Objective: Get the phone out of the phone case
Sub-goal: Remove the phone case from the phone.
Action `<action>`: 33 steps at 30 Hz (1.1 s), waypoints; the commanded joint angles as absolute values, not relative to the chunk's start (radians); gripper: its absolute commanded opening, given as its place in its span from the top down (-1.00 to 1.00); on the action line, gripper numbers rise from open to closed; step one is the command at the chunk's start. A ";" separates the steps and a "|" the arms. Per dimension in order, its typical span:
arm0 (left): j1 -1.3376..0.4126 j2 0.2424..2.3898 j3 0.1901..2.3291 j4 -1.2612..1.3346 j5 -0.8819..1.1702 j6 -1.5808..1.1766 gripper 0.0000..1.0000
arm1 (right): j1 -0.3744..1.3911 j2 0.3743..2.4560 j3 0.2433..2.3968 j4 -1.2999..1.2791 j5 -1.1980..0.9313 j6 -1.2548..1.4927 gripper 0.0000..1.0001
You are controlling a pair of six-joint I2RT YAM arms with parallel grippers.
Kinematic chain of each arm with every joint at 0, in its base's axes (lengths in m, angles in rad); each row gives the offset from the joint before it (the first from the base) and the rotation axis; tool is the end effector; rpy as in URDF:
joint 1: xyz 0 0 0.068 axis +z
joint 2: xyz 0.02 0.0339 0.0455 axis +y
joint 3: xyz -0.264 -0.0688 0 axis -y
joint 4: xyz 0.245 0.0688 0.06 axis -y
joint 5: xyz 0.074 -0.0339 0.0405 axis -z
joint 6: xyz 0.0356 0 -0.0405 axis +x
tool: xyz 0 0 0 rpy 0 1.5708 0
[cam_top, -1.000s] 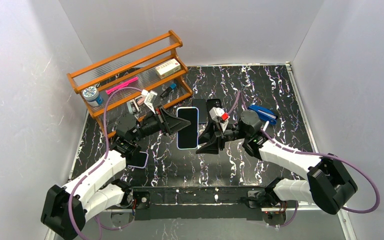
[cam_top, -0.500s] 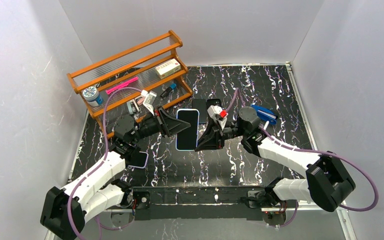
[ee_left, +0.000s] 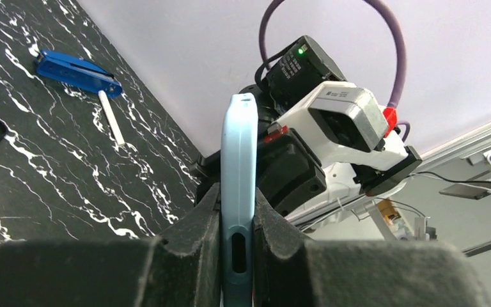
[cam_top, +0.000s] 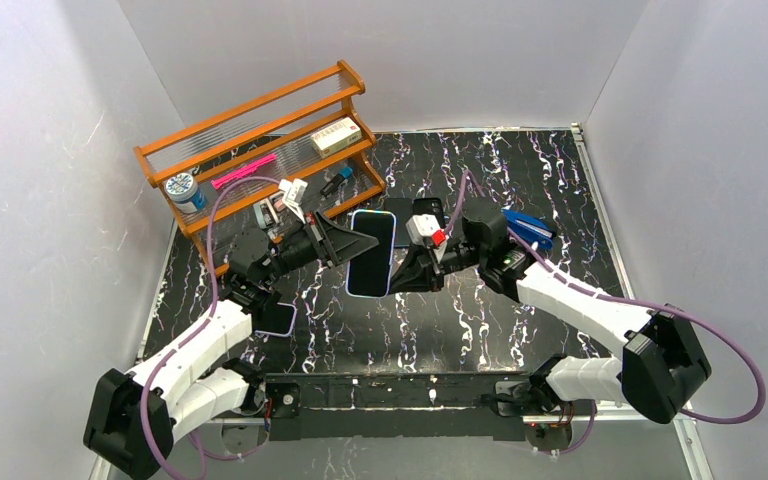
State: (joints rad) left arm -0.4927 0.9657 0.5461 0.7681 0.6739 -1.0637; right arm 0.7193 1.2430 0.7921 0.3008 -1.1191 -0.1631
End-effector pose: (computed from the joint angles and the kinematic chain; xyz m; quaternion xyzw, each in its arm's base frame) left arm 0.1778 -0.1207 0.3204 0.1073 0.5959 -0.6777 0.4173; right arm 0.1822 0.2021 0.2973 -0.5874 0.4332 0.5387 0.4209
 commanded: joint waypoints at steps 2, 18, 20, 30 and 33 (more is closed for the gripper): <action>-0.509 0.947 0.531 0.789 0.696 -1.139 1.00 | 0.719 1.259 0.899 0.275 -0.947 -0.348 0.97; -0.508 0.823 0.574 0.581 0.597 -0.880 1.00 | 0.717 1.149 0.719 0.399 -0.704 -0.090 0.12; -0.508 0.815 0.570 0.568 0.572 -0.852 1.00 | 0.716 1.123 0.684 0.429 -0.688 -0.039 0.03; -0.508 0.848 0.581 0.600 0.592 -0.855 1.00 | 0.720 1.184 0.610 0.733 -0.961 0.194 -0.15; -0.508 0.852 0.579 0.629 0.597 -0.878 1.00 | 0.739 1.227 0.614 0.790 -0.990 0.233 -0.15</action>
State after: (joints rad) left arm -0.5060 0.8604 0.5228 0.5373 0.5869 -0.8654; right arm 0.7212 1.1847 0.6209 0.6018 -0.8978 0.1242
